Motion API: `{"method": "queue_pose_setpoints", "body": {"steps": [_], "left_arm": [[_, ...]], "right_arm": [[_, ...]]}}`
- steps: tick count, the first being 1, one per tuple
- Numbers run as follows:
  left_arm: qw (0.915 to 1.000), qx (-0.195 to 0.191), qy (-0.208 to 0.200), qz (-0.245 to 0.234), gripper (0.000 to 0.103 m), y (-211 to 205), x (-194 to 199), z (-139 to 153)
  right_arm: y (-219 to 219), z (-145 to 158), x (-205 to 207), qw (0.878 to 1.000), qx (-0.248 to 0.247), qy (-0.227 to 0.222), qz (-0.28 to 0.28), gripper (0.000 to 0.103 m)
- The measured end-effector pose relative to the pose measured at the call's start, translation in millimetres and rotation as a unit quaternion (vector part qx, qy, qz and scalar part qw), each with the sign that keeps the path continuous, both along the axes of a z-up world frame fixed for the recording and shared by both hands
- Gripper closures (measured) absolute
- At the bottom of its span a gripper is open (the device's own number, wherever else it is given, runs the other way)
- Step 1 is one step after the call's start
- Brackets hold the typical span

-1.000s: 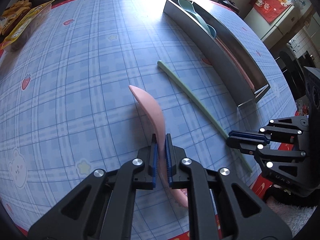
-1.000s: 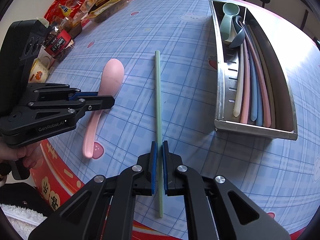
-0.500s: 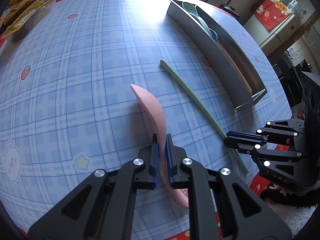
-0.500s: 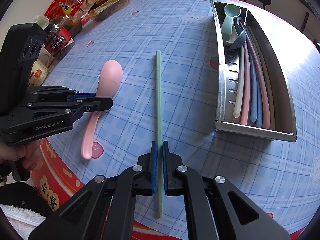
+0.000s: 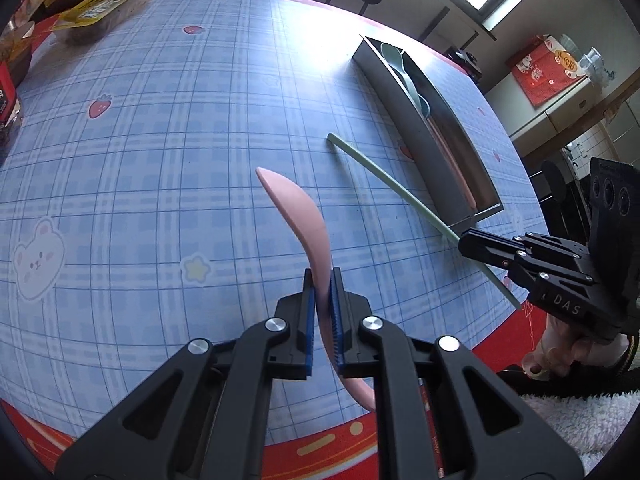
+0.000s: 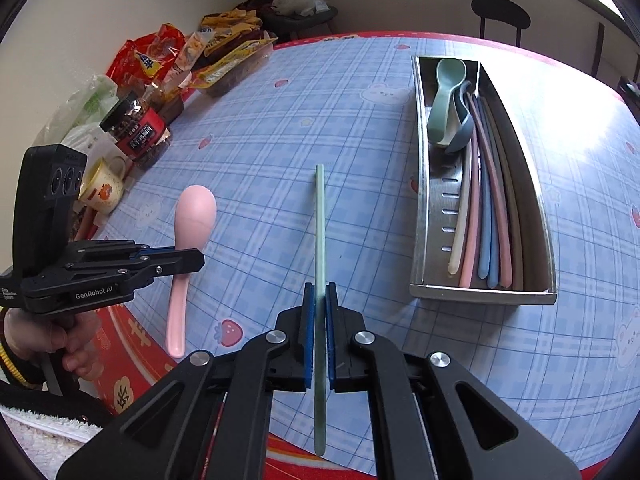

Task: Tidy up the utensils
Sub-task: 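Lift the green chopstick with right tool while left tool lifts the pink spoon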

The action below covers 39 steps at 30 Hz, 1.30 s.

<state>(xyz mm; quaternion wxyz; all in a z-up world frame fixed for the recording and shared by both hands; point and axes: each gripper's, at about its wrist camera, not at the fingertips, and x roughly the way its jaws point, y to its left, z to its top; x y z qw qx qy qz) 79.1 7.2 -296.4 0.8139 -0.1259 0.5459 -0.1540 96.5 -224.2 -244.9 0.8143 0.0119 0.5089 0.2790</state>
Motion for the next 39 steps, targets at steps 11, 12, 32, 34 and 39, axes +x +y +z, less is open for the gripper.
{"method": "queue_pose_setpoints", "body": {"steps": [11, 12, 32, 34, 39], "left_arm": [[0.9999, -0.002, -0.013, 0.010, 0.092, 12, -9, 15], [0.9999, -0.001, -0.014, 0.010, 0.092, 12, -10, 16], [0.9992, 0.001, -0.039, -0.003, 0.092, 8, -1, 44], [0.9991, 0.002, -0.041, -0.008, 0.092, 7, 3, 48], [0.9986, 0.000, -0.048, -0.024, 0.092, 1, 16, 61]], "right_arm": [[-2, 32, 2, 0.999, 0.009, -0.050, -0.002, 0.098], [-4, 34, 2, 0.998, 0.010, -0.054, -0.003, 0.098], [-21, 83, 7, 0.991, 0.024, -0.129, -0.027, 0.098], [-25, 88, 9, 0.990, 0.026, -0.136, -0.036, 0.098], [-39, 96, 14, 0.987, 0.028, -0.148, -0.063, 0.098]]}}
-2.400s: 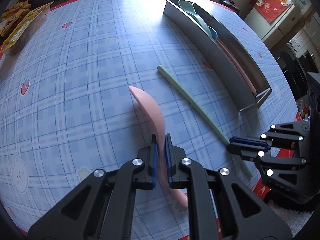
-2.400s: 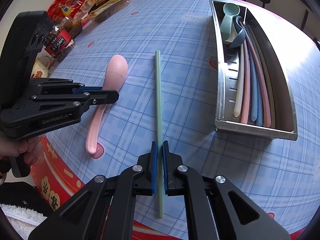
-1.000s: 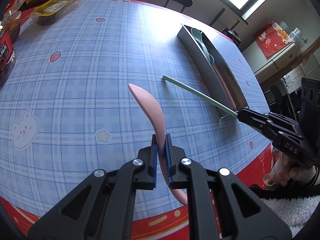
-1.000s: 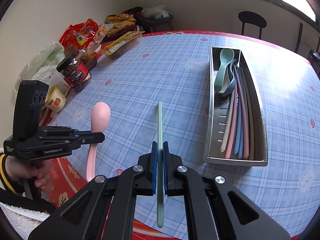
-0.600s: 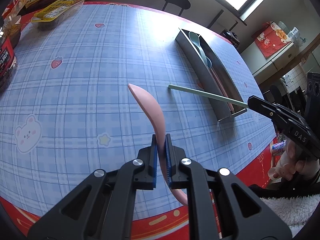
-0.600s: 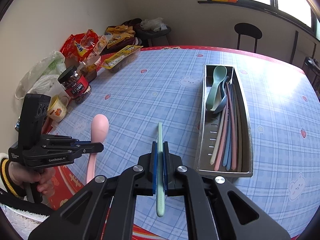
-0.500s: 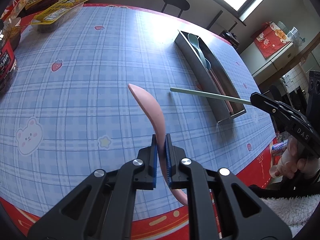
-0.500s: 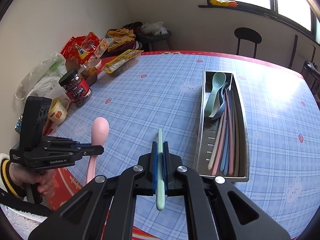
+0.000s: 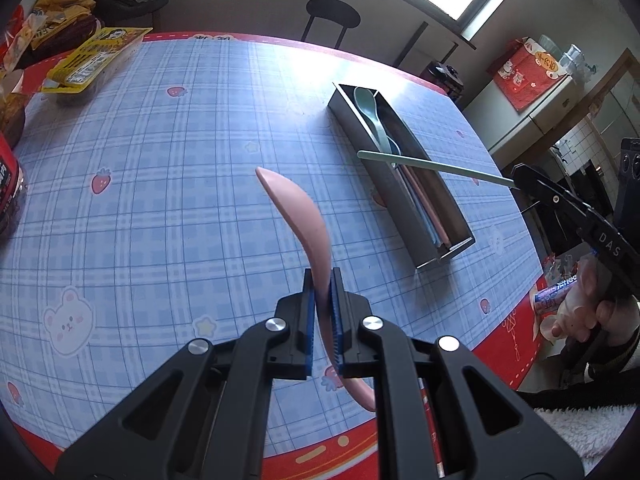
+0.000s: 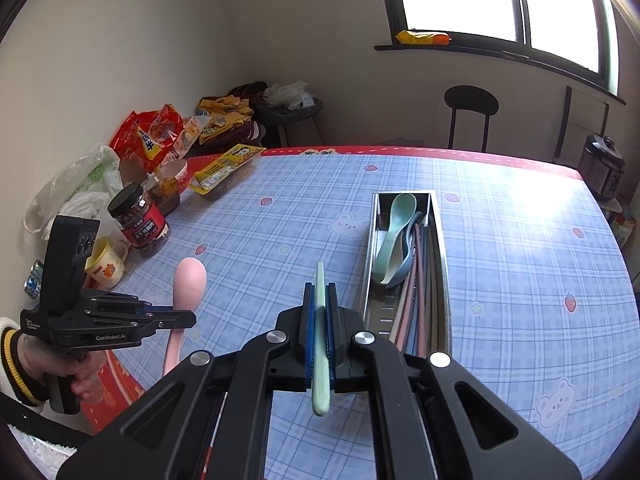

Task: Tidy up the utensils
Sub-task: 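Lift the green chopstick with right tool while left tool lifts the pink spoon, then lower the pink spoon and green chopstick into the steel tray with both tools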

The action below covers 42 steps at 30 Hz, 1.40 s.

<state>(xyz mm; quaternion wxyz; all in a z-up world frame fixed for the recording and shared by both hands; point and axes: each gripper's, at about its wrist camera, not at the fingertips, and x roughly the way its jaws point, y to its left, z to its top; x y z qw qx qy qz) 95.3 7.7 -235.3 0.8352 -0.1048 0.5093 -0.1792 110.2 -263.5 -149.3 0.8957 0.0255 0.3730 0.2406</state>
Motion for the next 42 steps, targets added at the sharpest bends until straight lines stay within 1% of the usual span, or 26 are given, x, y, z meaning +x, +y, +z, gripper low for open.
{"method": "queue_pose_setpoints", "body": {"steps": [9, 13, 17, 21, 24, 31, 38, 42], "left_arm": [[0.9991, -0.004, -0.009, -0.041, 0.092, -28, 43, 26], [0.9979, -0.016, 0.003, -0.063, 0.092, -48, 73, 31], [0.9960, -0.010, 0.011, -0.088, 0.092, -75, 105, 31], [0.9933, -0.004, 0.029, -0.111, 0.092, -102, 137, 22], [0.9919, -0.006, 0.051, -0.116, 0.092, -118, 163, 12], [0.9885, 0.005, 0.090, -0.121, 0.092, -145, 211, -11], [0.9831, 0.046, 0.115, -0.134, 0.092, -172, 248, -33], [0.9800, 0.074, 0.120, -0.141, 0.092, -185, 259, -40]], "right_arm": [[-24, 8, 9, 0.999, 0.000, -0.017, -0.048, 0.098], [-34, 6, 19, 0.998, -0.006, -0.018, -0.067, 0.098], [-40, 2, 31, 0.997, -0.010, -0.018, -0.081, 0.098], [-42, -4, 47, 0.996, -0.017, -0.014, -0.089, 0.098], [-43, -10, 59, 0.995, -0.021, -0.012, -0.093, 0.098], [-46, -24, 84, 0.994, -0.031, -0.010, -0.106, 0.098], [-49, -39, 97, 0.992, -0.032, -0.002, -0.118, 0.098], [-45, -46, 98, 0.993, -0.036, 0.001, -0.116, 0.098]]}}
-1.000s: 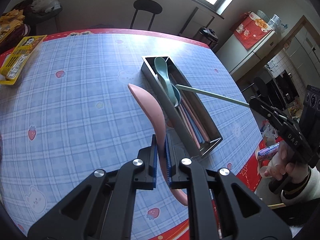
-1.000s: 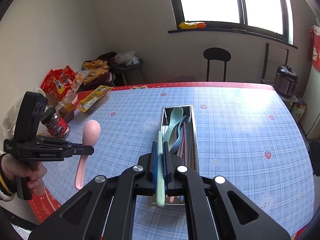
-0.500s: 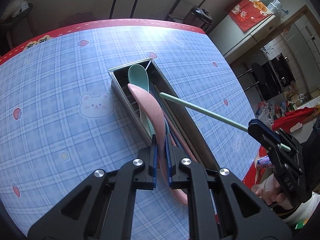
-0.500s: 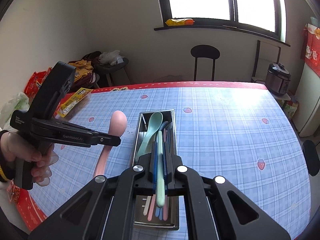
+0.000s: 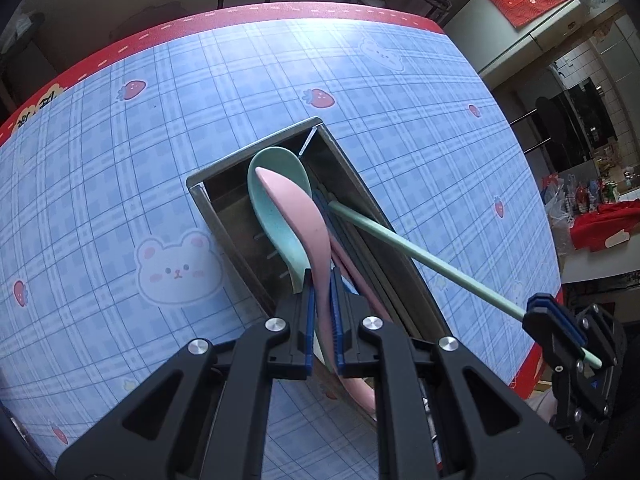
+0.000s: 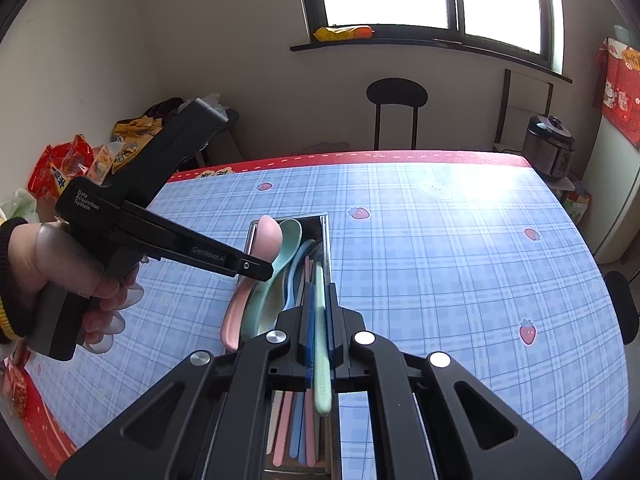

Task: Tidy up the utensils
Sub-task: 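Lower the pink spoon and green chopstick into the steel tray with both tools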

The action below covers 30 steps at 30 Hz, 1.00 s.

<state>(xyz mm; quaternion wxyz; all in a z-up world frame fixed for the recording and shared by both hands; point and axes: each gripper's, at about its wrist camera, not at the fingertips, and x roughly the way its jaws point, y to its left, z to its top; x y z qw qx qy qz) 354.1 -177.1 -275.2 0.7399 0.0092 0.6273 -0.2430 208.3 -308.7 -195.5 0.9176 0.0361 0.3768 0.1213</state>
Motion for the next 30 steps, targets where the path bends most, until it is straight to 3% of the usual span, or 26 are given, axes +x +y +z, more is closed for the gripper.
{"method": "queue_pose_setpoints", "body": {"steps": [5, 18, 20, 22, 26, 28, 30], "left_arm": [[0.9994, 0.032, 0.001, -0.012, 0.092, -12, 8, -7], [0.9979, 0.063, -0.011, -0.014, 0.089, -28, 11, -12], [0.9982, 0.057, -0.013, -0.013, 0.085, -26, 10, -11], [0.9984, 0.052, -0.019, -0.010, 0.072, -24, 10, -6], [0.9987, 0.036, -0.035, 0.002, 0.069, -14, 9, 10], [0.9982, 0.033, -0.049, 0.010, 0.062, -6, 8, 20], [0.9974, 0.030, -0.062, 0.022, 0.057, 3, 6, 31]], "right_arm": [[1, -6, 1, 1.000, 0.005, 0.008, 0.001, 0.098], [8, -24, 2, 0.999, 0.006, 0.037, 0.005, 0.098], [10, -28, 4, 0.999, 0.006, 0.043, 0.006, 0.098], [12, -31, 5, 0.999, 0.007, 0.051, 0.010, 0.098], [17, -40, 9, 0.997, 0.008, 0.073, 0.024, 0.097], [20, -45, 11, 0.996, 0.005, 0.086, 0.031, 0.097], [22, -46, 11, 0.995, 0.000, 0.095, 0.037, 0.087]]}}
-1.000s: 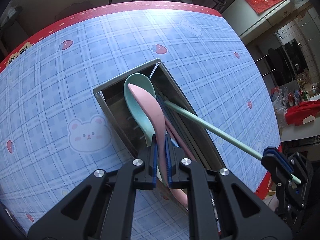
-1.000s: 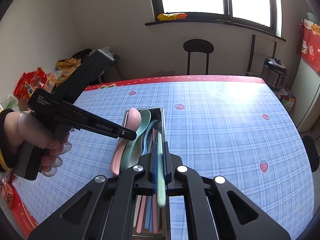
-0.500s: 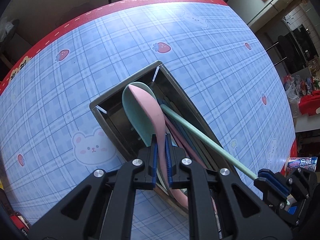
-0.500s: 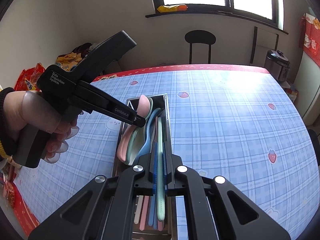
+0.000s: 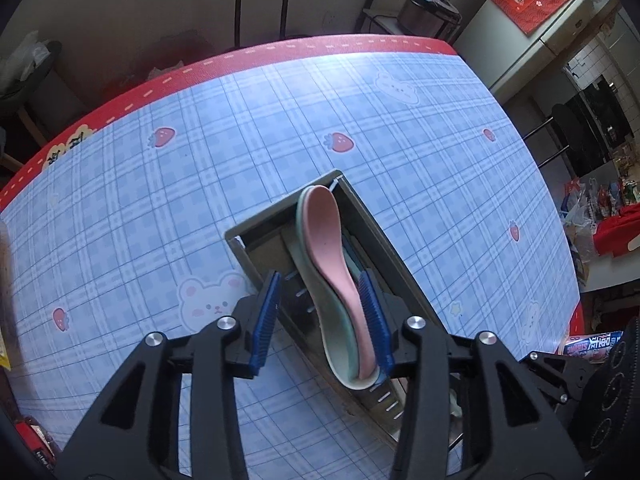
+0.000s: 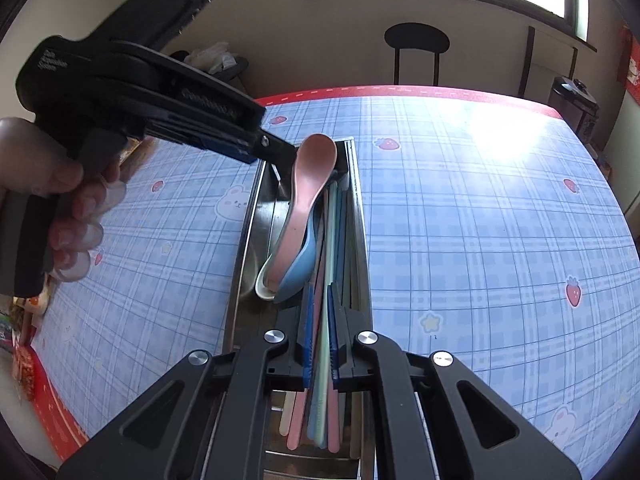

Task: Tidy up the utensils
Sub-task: 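Lower the pink spoon and green chopstick into the steel tray with both tools, then open both tools and raise them away from the tray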

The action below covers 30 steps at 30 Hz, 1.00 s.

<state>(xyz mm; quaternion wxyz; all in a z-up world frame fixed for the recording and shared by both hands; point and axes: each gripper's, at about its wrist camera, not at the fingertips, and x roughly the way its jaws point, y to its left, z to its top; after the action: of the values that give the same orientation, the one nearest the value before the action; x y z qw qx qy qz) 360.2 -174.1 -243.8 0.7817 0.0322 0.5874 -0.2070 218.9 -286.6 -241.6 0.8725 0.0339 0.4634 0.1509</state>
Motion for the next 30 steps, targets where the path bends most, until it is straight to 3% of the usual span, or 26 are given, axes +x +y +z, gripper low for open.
{"method": "queue_pose_setpoints", "body": {"steps": [1, 2, 3, 5, 9, 12, 14, 19, 30], "left_arm": [[1.0000, -0.002, -0.006, 0.006, 0.056, 5, -1, 6], [0.9999, -0.004, -0.013, 0.011, 0.053, 9, -3, 12], [0.9996, -0.005, -0.022, 0.016, 0.046, 15, -6, 18], [0.9989, -0.010, -0.038, 0.024, 0.044, 25, -13, 31], [0.9965, -0.020, -0.071, 0.040, 0.041, 44, -33, 59], [0.9923, -0.020, -0.112, 0.049, 0.017, 55, -56, 83], [0.9893, -0.025, -0.135, 0.050, 0.017, 63, -72, 102], [0.9792, -0.036, -0.192, 0.055, 0.006, 80, -119, 144], [0.9571, -0.024, -0.278, 0.076, 0.006, 108, -232, 202]], "right_arm": [[0, 2, -1, 1.000, -0.002, -0.002, 0.002, 0.081], [0, 6, -4, 1.000, -0.007, -0.008, 0.000, 0.064], [-2, 11, -6, 1.000, -0.007, -0.015, -0.003, 0.054], [-6, 22, -9, 1.000, -0.008, -0.026, -0.008, 0.049], [-19, 52, -15, 0.998, -0.017, -0.051, -0.027, 0.026], [-27, 79, -22, 0.997, -0.015, -0.070, -0.043, 0.013], [-32, 96, -27, 0.996, -0.009, -0.080, -0.049, 0.007], [-34, 136, -50, 0.993, 0.000, -0.107, -0.051, 0.006], [-18, 202, -111, 0.986, -0.004, -0.164, -0.044, 0.006]]}}
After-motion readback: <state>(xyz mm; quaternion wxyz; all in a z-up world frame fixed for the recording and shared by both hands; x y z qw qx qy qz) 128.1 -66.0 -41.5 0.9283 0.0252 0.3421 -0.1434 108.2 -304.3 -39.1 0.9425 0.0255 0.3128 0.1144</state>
